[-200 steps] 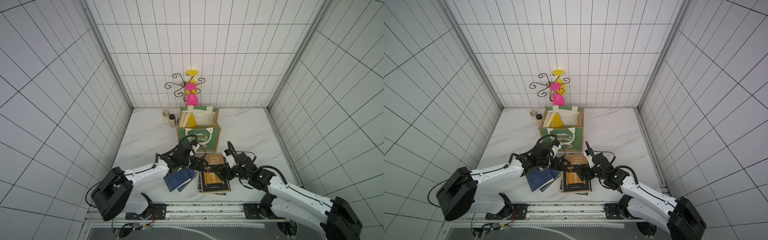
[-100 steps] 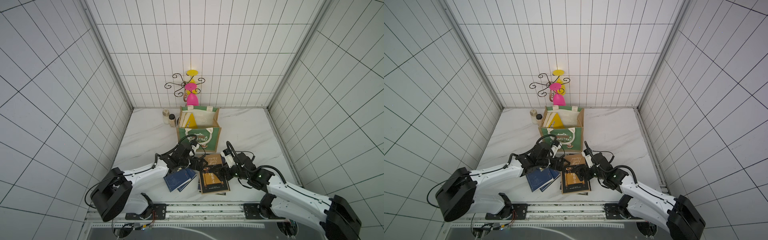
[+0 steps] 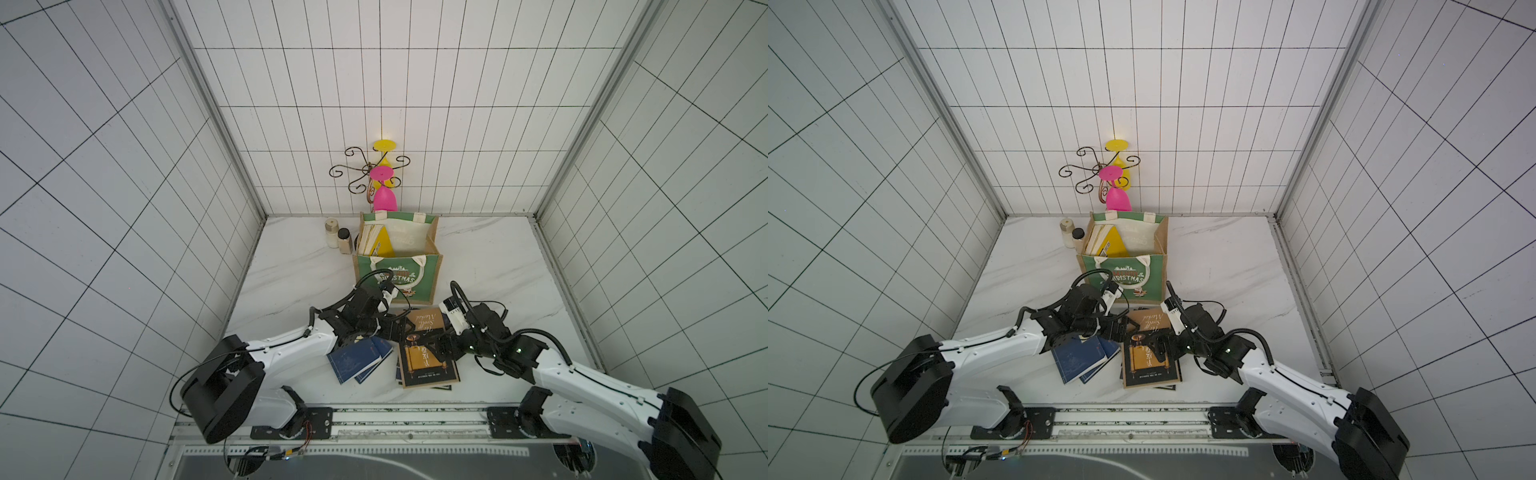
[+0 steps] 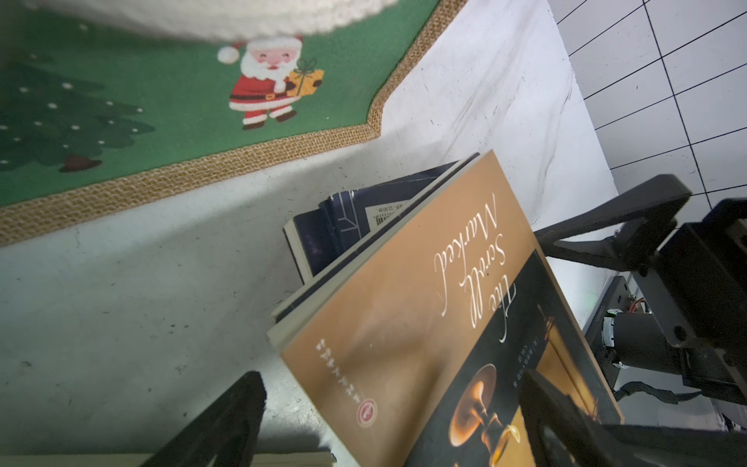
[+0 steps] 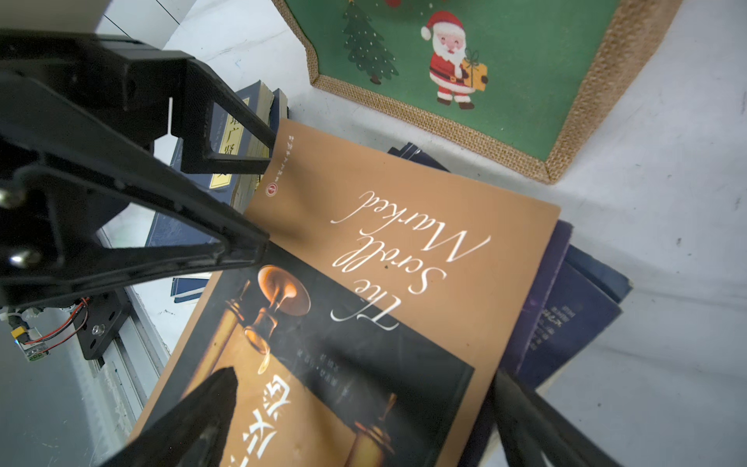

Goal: Put the books into the canvas bag
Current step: Pick up the book from the book.

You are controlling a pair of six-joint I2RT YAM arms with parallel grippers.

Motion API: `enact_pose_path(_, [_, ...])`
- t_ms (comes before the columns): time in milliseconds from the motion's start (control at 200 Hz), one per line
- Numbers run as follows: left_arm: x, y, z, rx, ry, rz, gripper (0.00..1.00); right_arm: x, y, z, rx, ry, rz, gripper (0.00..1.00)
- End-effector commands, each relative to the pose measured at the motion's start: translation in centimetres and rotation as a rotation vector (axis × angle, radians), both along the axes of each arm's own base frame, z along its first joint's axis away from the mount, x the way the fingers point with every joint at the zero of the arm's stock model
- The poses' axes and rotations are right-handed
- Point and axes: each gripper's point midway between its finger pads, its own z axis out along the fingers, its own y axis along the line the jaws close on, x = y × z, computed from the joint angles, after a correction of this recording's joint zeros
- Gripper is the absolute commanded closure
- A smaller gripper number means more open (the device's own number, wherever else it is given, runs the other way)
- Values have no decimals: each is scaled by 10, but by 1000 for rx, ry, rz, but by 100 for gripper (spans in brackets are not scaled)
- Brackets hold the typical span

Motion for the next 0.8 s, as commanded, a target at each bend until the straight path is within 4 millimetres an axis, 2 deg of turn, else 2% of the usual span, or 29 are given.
enact_pose_path(0, [2, -1, 8, -24, -23, -3, 3, 8, 19, 36, 66, -52, 38, 1])
enact_pose_path(100, [2, 0, 8, -22, -25, -4, 3, 6, 23, 35, 84, -47, 56, 1])
enact_pose_path(290, [-1, 4, 9, -22, -16, -6, 3, -2, 41, 45, 156, -56, 146, 1])
enact_pose_path(395, [-1, 10, 6, -34, 14, 7, 3, -1, 47, 42, 152, -45, 167, 1])
enact_pose_path(555, [1, 20, 4, -98, 62, 28, 3, 2, 49, 31, 131, -29, 160, 1])
enact_pose_path(675, [0, 28, -10, -50, 109, 48, 3, 5, 45, 24, 110, -23, 132, 1])
enact_pose_path(795, [0, 25, -9, -68, 114, 40, 3, 5, 42, 20, 101, -17, 121, 1])
